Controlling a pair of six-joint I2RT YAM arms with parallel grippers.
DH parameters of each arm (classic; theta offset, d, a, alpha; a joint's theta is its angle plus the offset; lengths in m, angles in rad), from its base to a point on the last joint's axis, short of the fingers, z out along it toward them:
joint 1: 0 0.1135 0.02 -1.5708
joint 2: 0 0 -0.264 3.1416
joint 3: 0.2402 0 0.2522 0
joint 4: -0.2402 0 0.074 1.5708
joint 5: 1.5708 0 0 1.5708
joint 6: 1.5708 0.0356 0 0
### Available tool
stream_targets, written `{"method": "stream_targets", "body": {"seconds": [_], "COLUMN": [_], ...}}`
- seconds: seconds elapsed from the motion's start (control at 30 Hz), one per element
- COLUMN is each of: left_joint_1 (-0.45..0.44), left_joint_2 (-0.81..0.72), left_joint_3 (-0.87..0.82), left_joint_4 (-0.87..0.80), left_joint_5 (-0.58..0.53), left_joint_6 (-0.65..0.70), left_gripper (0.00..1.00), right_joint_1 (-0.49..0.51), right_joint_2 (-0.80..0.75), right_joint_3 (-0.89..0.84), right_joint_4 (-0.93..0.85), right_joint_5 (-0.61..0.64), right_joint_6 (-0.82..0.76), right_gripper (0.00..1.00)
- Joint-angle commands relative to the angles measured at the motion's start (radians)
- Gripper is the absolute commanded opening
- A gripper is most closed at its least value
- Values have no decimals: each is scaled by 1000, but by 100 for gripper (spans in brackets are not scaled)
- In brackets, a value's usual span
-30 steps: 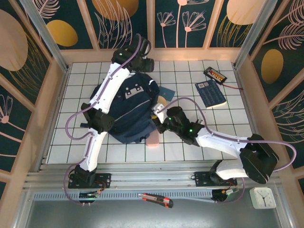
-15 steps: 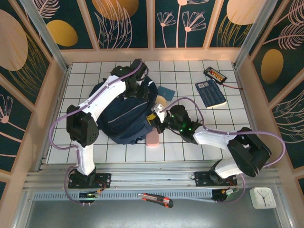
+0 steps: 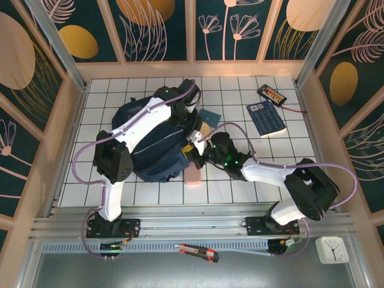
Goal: Pack the student bag
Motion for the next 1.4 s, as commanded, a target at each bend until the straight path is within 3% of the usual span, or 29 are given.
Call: {"method": "stream_targets", "body": {"seconds": [0.0, 0.33, 0.63, 0.73, 0.83, 0.87, 0.97, 1.17, 1.37], "left_joint_1": [-10, -31, -39, -42, -42, -42, -42, -15, 68], "left_joint_2": [5, -45, -101, -97, -92, -89, -88, -52, 125], "left_joint_3": [-22, -133, -189, -208, -224, -229, -213, 25, 568], "left_joint_4": [-36, -68, -58, -52, -52, -54, -65, -113, -213], "left_joint_5": [9, -12, 70, 96, 104, 103, 68, -92, -159], "left_joint_6": [32, 43, 44, 46, 44, 44, 38, -19, -94], "left_gripper": [65, 57, 54, 39, 14, 2, 0, 0, 0], "right_joint_1": [8, -17, -20, -20, -20, -20, -20, 1, 96], "right_joint_2": [-14, 9, 50, 54, 48, 43, 27, -47, -35], "right_joint_3": [45, 53, 81, 92, 98, 98, 92, 143, 327], "right_joint_4": [50, 71, 76, 70, 62, 59, 49, -115, -384], "right_joint_5": [-8, -7, -14, -5, 4, 6, 14, 101, 313], "right_joint_6": [-13, -5, 2, -3, -9, -11, -16, -104, -321], "right_gripper": [0, 0, 0, 0, 0, 0, 0, 0, 0]}}
